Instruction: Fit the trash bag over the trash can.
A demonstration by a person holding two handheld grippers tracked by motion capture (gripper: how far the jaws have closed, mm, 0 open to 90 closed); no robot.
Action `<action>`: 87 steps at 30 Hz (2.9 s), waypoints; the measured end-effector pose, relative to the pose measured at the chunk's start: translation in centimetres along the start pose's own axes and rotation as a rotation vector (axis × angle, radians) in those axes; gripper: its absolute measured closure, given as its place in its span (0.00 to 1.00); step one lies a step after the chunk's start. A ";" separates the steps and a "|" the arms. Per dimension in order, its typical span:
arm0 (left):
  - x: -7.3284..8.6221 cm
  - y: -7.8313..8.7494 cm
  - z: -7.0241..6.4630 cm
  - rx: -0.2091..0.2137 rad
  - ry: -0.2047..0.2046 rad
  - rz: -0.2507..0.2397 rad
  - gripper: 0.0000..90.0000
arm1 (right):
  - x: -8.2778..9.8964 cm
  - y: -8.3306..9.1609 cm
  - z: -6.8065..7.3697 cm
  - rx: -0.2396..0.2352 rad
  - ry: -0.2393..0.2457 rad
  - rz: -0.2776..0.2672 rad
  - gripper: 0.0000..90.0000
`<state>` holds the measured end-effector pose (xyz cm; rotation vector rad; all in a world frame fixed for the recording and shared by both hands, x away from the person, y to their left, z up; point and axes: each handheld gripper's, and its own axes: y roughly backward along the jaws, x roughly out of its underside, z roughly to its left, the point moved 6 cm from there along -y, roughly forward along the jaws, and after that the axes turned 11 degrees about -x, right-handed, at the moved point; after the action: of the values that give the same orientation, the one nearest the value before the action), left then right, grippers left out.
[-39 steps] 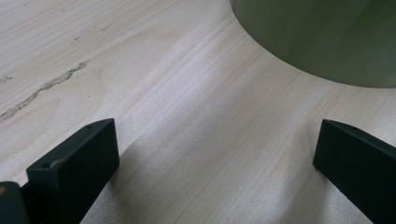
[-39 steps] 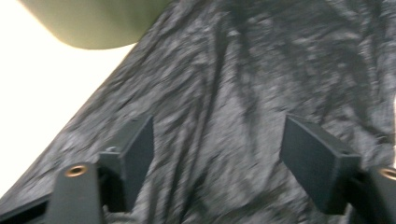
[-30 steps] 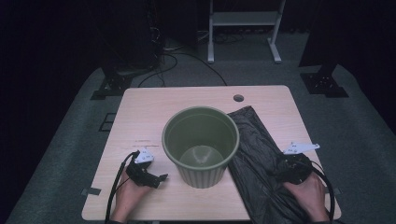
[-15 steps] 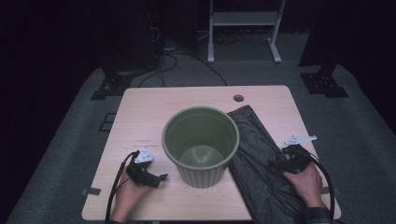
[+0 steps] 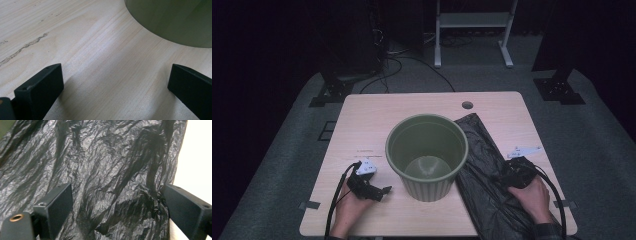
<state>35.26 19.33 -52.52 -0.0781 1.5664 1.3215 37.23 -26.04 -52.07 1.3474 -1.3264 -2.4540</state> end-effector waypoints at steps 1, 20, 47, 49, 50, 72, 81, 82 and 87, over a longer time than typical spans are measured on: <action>0.0 0.0 0.0 0.000 0.000 0.000 0.00 | -0.1 -0.1 0.2 -0.004 0.002 0.008 0.10; 0.0 0.0 0.0 0.000 0.000 0.000 0.00 | -2.3 -3.1 3.3 -0.111 0.041 0.008 0.10; 0.0 0.0 0.0 0.000 0.000 0.000 0.00 | -4.9 -7.1 6.7 -0.086 0.134 0.043 0.14; 0.0 0.0 0.0 0.000 0.000 0.000 0.00 | -4.9 -7.3 6.9 -0.051 0.158 0.053 0.18; 0.0 0.0 0.0 0.000 0.000 0.000 0.00 | -4.9 -7.3 6.9 -0.028 0.178 0.060 0.21; 0.0 0.0 0.0 0.000 0.000 0.000 0.00 | -4.0 -5.8 6.8 -0.177 0.162 0.019 0.97; 0.0 0.0 0.0 0.000 0.001 0.000 0.00 | -4.4 -4.1 7.5 -0.257 0.166 -0.037 0.97; 0.0 0.0 0.0 0.000 0.001 0.000 0.00 | -4.5 -3.8 7.6 -0.268 0.170 -0.042 0.97; 0.0 0.0 0.0 0.000 0.000 0.000 0.00 | -5.1 -2.5 8.4 -0.315 0.201 -0.062 0.97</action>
<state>35.29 19.32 -52.52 -0.0782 1.5667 1.3221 35.30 -16.85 -48.24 1.5176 -0.8267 -2.3603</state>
